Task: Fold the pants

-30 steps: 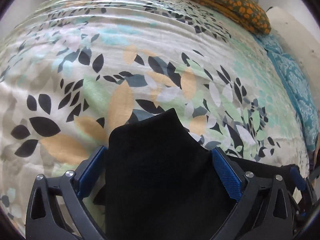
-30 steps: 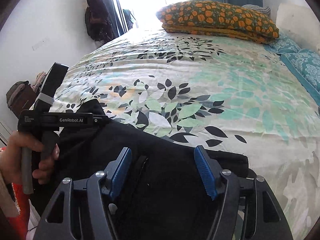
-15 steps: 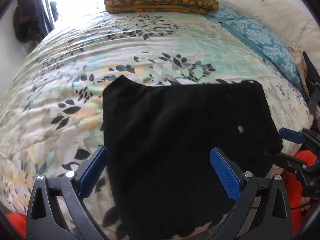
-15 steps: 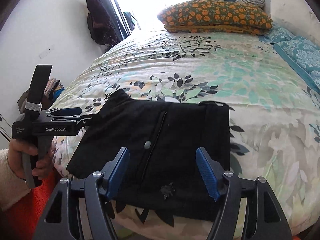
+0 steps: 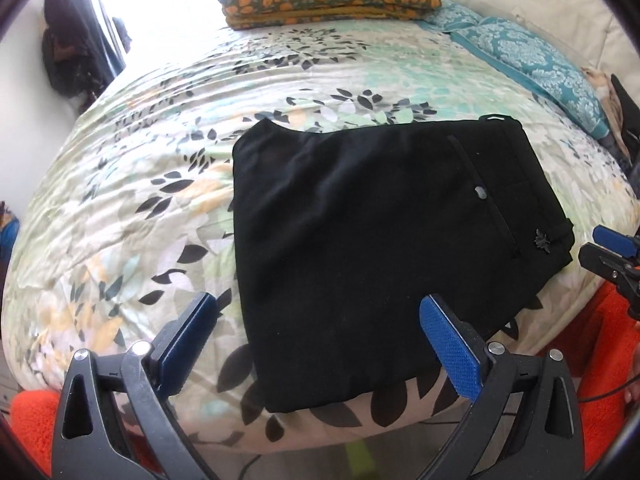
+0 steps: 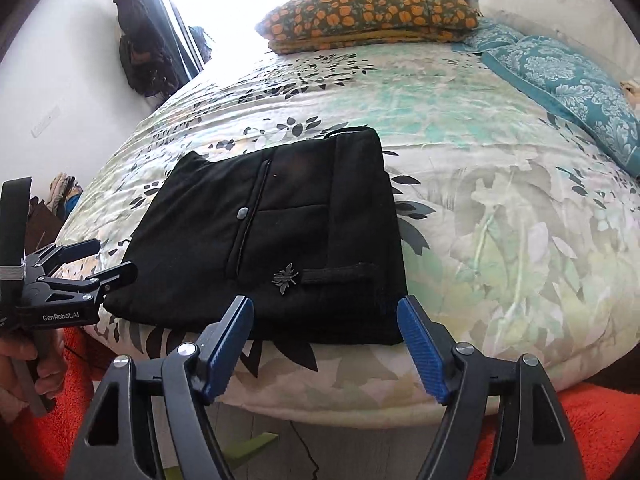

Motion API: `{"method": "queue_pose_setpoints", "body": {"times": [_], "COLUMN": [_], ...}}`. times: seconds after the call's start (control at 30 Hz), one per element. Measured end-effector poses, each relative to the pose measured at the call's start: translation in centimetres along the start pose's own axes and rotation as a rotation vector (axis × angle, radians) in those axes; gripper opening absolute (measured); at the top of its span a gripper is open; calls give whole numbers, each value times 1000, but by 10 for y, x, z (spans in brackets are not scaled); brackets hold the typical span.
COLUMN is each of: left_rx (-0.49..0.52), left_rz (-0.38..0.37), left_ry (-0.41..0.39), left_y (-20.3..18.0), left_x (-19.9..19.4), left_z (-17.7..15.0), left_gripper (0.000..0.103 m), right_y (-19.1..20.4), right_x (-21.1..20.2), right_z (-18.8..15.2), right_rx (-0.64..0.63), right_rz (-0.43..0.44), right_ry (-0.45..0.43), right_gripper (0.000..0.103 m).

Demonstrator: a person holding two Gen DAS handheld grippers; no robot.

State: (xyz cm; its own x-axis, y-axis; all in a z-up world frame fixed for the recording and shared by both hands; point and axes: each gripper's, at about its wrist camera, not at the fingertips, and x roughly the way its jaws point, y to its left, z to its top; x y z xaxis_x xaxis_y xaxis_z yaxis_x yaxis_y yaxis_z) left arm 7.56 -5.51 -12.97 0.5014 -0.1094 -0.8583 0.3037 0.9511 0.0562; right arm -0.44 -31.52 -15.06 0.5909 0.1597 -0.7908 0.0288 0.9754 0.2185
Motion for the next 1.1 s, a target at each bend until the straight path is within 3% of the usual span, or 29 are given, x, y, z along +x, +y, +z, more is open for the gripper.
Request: {"method": "queue_pose_setpoints", "body": {"times": [0.23,0.4,0.53,0.67,0.8,0.9,1.0,1.1], "left_rx": [0,-26,-161,-345,-419,-417,-400,-344], "left_rz": [31,14,-99,-235,-368,-414,-390,-447], "left_ry": [7,13,23,87,169,209,224,231], "left_y": [4,14,54,112,133,123,107,83], "left_x": [3,1,0,19,48,70,84,86], "left_z": [-6,-4,2,0,-5,-4,-2,3], "left_gripper": [102,102,102,101,101,101,102,102], "right_y": [2,-1,-31,-80,-106,-102,-95,-83], "right_x": [4,10,3,5,41,70,100,123], "right_z": [2,1,3,10,32,48,54,49], "right_rx": [-2,0,135,360,461,366,317,303], "right_rz": [-15,-18,25,206,391,368,365,491], "right_ry": [-2,12,-23,-16,137,229,322,406], "right_gripper": [75,75,75,75,85,85,85,85]}}
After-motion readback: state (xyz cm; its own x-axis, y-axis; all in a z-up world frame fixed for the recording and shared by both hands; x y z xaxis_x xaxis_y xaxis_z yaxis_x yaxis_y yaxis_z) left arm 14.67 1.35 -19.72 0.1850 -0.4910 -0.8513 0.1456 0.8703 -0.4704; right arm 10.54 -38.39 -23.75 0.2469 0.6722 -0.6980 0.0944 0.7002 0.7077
